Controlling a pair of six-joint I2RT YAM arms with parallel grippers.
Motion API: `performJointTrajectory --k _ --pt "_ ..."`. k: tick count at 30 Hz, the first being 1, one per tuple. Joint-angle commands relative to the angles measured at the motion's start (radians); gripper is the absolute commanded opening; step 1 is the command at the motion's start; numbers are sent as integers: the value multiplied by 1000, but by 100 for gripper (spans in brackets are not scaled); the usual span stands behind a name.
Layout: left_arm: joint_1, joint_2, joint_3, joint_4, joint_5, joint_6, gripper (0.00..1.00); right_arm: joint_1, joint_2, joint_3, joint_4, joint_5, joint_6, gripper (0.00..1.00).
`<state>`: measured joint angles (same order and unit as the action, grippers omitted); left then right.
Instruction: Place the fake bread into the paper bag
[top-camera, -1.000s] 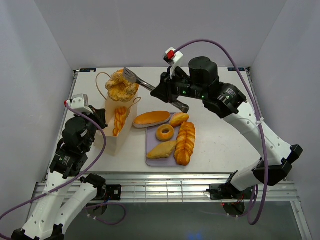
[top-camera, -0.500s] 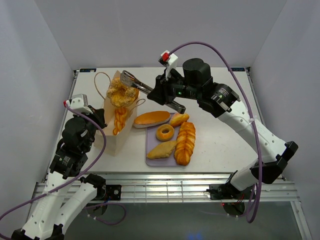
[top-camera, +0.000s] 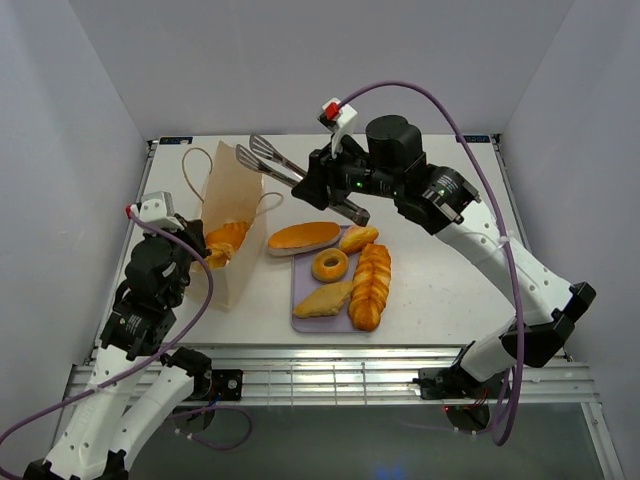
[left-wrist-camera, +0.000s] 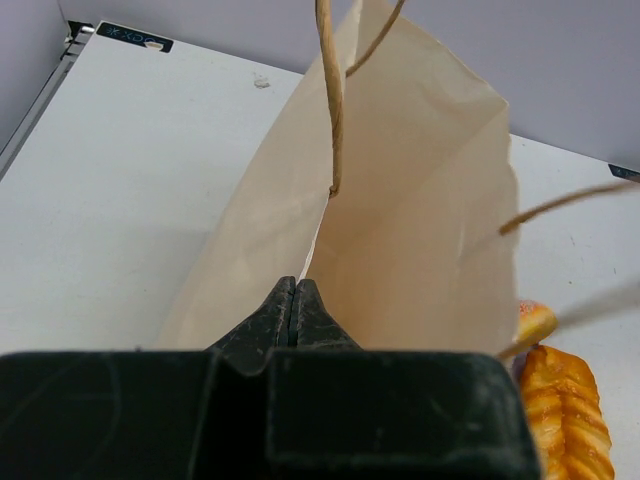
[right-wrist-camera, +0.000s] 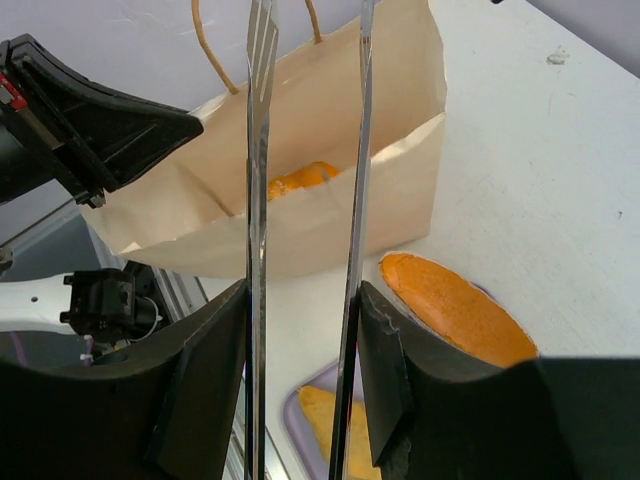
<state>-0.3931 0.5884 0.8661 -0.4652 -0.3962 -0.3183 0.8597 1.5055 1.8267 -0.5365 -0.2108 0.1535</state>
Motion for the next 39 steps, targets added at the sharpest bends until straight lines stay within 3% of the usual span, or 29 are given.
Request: performJointTrajectory --k 1,11,18,26,34,39 --pt "-4 -10 -21 5 -32 15 0 6 -60 19 81 37 17 51" --pt "-4 -18 -13 16 -110 48 0 2 -237 -148 89 206 38 52" --pt "-4 20 11 16 -99 4 0 -4 -390 -476 82 326 118 52" --pt "-4 31 16 42 -118 11 0 -8 -545 -855 115 346 222 52" --pt "-4 39 10 72 -165 42 0 -11 -643 -971 38 306 281 53" --pt "-4 19 -18 85 -167 51 0 -11 -672 -1001 -57 381 328 53"
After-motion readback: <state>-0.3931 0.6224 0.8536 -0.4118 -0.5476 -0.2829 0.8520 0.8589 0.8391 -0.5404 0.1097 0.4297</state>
